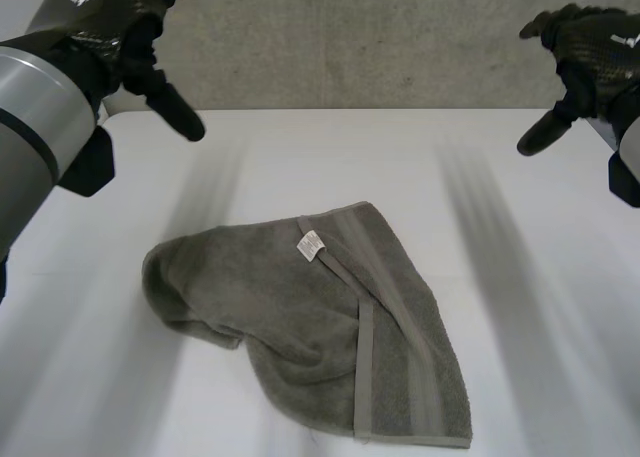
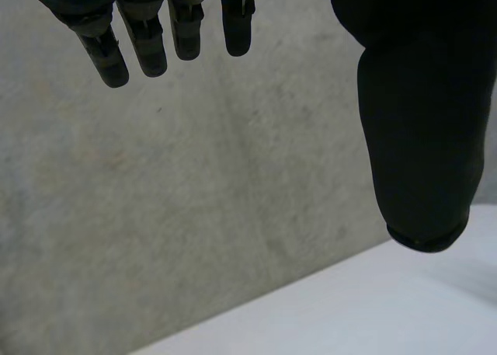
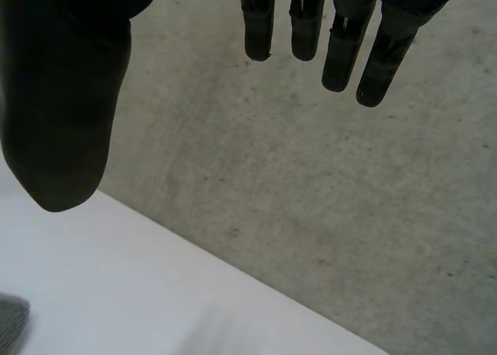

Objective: Fold the towel.

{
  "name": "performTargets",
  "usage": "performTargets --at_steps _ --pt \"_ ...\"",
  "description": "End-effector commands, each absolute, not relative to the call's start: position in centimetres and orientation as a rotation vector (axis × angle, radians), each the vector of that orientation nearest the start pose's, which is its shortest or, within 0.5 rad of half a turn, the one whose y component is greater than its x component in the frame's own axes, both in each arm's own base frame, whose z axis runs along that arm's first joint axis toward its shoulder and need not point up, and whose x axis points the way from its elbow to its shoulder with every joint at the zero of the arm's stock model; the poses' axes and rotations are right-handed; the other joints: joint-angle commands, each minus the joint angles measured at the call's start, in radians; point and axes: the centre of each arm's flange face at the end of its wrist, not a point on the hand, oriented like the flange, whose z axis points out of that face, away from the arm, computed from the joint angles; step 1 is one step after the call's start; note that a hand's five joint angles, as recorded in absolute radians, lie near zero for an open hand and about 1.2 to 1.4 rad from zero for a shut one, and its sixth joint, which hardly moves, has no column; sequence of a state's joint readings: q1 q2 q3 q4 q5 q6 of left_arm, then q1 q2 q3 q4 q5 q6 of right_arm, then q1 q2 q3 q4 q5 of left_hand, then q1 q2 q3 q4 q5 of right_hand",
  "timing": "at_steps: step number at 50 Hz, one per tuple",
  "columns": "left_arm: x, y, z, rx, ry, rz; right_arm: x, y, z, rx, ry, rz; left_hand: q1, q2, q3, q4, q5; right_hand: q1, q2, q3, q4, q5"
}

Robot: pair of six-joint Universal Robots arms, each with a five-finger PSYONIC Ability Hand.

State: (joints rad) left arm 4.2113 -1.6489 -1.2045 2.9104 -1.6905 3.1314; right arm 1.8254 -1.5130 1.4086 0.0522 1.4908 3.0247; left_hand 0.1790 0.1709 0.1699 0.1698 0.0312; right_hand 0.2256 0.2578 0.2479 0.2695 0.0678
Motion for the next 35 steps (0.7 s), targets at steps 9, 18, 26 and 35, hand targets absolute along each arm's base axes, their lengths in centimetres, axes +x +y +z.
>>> performTargets --at_steps 9,18,26,35 --pt "-24.9 -22.6 37.0 0.416 2.42 -2.331 21.9 -27.5 34.3 -0.463 2.078 -2.13 0.002 0.01 0.011 0.011 -0.025 -0.051 -0.083 -0.073 -0.095 -0.068" --pt "-24.9 -22.6 37.0 0.42 2.421 -2.329 22.0 -27.5 34.0 -0.465 2.084 -2.123 -0.001 0.007 0.008 0.008 -0.027 -0.051 -0.083 -0.073 -0.095 -0.068" --pt "-24.9 -22.6 36.6 0.427 2.431 -2.314 22.2 -27.4 34.0 -0.482 2.075 -2.117 -0.001 0.007 0.008 0.008 -0.027 -0.051 -0.083 -0.073 -0.095 -0.068" --pt "-26.1 -25.4 32.3 0.535 2.532 -2.141 26.5 -24.9 29.3 -1.085 1.976 -1.845 0.02 0.028 0.029 0.029 -0.007 -0.051 -0.083 -0.073 -0.095 -0.068"
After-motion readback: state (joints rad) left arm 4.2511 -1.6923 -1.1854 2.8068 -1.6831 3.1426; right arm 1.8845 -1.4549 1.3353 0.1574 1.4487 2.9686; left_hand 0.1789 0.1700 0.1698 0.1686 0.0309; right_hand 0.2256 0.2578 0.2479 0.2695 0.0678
